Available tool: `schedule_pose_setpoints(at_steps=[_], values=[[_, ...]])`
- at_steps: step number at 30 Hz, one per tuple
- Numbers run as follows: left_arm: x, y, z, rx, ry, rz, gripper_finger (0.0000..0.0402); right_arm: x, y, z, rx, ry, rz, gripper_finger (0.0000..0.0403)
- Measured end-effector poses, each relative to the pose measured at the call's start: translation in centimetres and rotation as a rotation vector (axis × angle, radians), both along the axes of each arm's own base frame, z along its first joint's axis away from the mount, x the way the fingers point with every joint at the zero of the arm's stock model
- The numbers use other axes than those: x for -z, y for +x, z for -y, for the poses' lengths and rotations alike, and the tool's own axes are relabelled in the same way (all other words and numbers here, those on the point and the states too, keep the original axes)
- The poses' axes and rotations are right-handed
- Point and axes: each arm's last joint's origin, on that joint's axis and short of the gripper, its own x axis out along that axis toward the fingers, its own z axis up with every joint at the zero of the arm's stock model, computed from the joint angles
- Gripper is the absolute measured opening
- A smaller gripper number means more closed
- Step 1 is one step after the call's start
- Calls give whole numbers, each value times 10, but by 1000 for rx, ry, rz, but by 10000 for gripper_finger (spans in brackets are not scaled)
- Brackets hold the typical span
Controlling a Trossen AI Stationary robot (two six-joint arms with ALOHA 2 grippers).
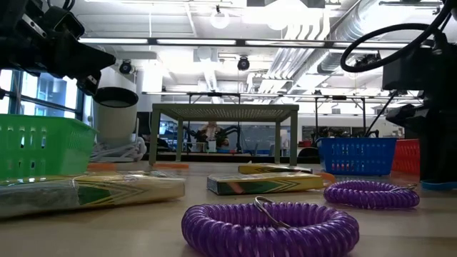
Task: Pick & Place Office Desk Supplies
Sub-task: Put the blue rubber band into the red bin
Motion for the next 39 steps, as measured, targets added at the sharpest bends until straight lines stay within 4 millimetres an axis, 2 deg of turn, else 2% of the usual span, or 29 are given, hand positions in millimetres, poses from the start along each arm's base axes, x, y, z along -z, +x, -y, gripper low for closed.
schedule_pose_setpoints(at_steps=[3, 10, 16, 26, 32, 39], values=[[0, 0, 0, 0, 0, 0, 0, 0, 0, 0, -7, 3, -1, 8], [0, 0, 0, 0, 0, 0, 0, -4, 4, -2, -24, -22, -10, 2], [0, 0, 0, 0, 0, 0, 0, -28, 14, -9, -44, -84, -82, 2], [0, 0, 0, 0, 1, 0, 0, -83, 24, -15, -34, -196, -184, 2], [0, 0, 0, 0, 1, 0, 0, -106, 17, -10, -19, -255, -263, 2], [0, 0, 0, 0, 5, 1, 0, -134, -11, 4, 63, -314, -238, 2]])
